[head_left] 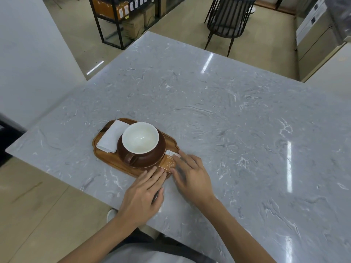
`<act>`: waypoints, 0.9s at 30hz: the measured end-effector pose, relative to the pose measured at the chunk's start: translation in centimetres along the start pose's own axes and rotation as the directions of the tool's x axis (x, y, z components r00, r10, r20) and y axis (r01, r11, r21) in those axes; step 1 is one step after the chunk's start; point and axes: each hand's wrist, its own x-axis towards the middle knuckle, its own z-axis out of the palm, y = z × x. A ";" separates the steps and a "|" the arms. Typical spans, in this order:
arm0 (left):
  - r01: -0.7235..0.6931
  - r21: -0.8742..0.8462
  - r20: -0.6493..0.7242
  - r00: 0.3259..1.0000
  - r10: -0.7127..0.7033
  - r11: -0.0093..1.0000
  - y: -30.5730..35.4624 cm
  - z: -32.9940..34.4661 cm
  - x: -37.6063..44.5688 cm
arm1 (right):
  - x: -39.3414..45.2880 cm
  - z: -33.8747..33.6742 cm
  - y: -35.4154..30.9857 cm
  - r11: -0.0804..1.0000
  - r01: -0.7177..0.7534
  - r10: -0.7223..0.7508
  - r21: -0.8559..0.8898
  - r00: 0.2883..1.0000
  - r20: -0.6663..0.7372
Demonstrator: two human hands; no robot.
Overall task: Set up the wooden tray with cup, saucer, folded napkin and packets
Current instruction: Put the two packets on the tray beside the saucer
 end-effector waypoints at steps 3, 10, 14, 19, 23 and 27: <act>-0.010 0.010 0.006 1.000 0.010 1.000 -0.1 0.1 -0.1 | 0.0 0.2 -0.1 1.000 0.008 -0.008 -0.008 1.000 -0.001; 0.018 0.030 0.028 0.999 -0.018 0.999 -0.1 -0.3 0.1 | 0.0 0.6 -0.6 0.998 -0.017 0.017 -0.054 1.000 -0.001; 0.069 0.002 0.046 0.997 -0.069 0.998 0.4 -1.0 0.5 | 0.1 0.6 -1.1 0.997 -0.040 0.040 -0.059 0.999 -0.004; 0.036 -0.062 0.071 0.997 -0.032 0.997 0.6 -3.1 0.8 | -0.1 -0.2 -1.6 0.999 -0.050 0.050 -0.003 0.999 -0.003; -0.001 -0.114 0.064 0.998 0.009 0.993 0.3 -5.4 2.0 | 0.6 -2.3 -1.7 0.997 -0.043 0.046 0.068 0.998 -0.045; -0.116 -0.118 0.006 0.993 0.117 0.986 -0.4 -8.1 4.3 | 2.0 -5.5 -2.4 0.999 -0.023 0.029 0.042 0.991 -0.132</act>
